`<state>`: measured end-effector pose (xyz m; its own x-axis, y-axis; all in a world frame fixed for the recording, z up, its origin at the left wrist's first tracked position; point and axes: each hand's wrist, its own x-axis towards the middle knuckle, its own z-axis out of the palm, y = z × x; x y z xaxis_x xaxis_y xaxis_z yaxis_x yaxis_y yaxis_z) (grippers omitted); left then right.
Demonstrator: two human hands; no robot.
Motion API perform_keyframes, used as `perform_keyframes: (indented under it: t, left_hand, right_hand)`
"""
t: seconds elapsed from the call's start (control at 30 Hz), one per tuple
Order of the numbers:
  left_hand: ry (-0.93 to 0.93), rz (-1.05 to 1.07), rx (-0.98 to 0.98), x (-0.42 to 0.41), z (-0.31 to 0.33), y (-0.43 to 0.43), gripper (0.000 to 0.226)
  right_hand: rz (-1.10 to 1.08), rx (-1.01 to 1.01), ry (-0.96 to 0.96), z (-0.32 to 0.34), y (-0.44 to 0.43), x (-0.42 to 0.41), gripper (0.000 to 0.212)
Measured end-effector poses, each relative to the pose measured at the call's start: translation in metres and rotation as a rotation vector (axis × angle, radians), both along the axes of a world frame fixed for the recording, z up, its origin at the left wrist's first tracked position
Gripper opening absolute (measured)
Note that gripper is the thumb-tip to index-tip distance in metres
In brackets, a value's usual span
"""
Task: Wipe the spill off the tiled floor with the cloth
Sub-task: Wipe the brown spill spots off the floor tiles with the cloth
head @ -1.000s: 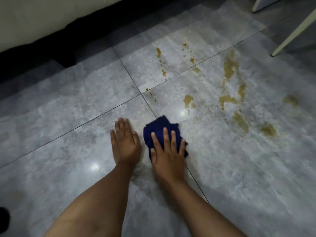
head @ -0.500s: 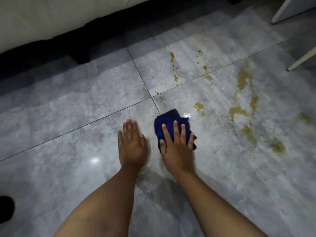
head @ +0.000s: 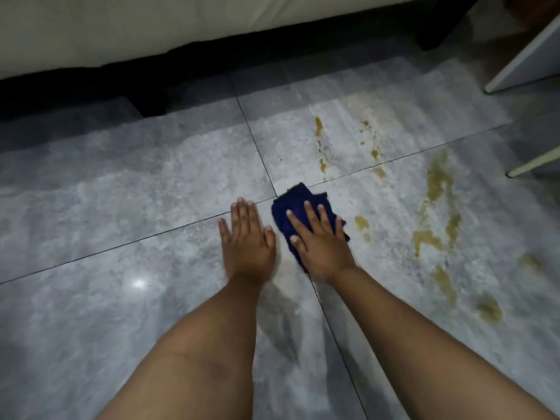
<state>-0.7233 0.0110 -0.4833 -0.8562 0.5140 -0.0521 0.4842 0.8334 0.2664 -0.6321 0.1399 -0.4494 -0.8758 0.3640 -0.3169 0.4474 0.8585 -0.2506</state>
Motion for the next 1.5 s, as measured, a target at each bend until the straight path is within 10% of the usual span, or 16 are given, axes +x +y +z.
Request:
perform_keyframes:
  t: [0.3, 0.67, 0.9, 1.17, 1.37, 1.5]
  left_hand:
    - [-0.055, 0.026, -0.014, -0.003, -0.015, 0.002, 0.064]
    - [-0.035, 0.025, -0.037, -0.01, -0.009, 0.004, 0.064]
    - [-0.056, 0.053, -0.067, -0.021, -0.019, -0.014, 0.067]
    - [-0.04, 0.064, -0.056, -0.007, -0.014, 0.002, 0.066]
    - [-0.028, -0.218, 0.011, 0.029, -0.011, 0.052, 0.071]
    - [-0.061, -0.375, 0.005, 0.069, -0.011, 0.067, 0.066]
  right_hand:
    - [-0.303, 0.059, 0.064, -0.028, 0.035, -0.048, 0.051]
    - [-0.101, -0.03, 0.015, -0.016, 0.065, -0.128, 0.051]
    - [-0.504, -0.01, 0.095, -0.038, 0.023, -0.023, 0.053]
    - [-0.363, 0.074, 0.065, -0.029, 0.035, 0.036, 0.053]
    - [-0.89, 0.091, 0.073, -0.028, 0.07, 0.11, 0.054]
    - [-0.841, 0.107, 0.052, -0.033, -0.017, 0.131, 0.055]
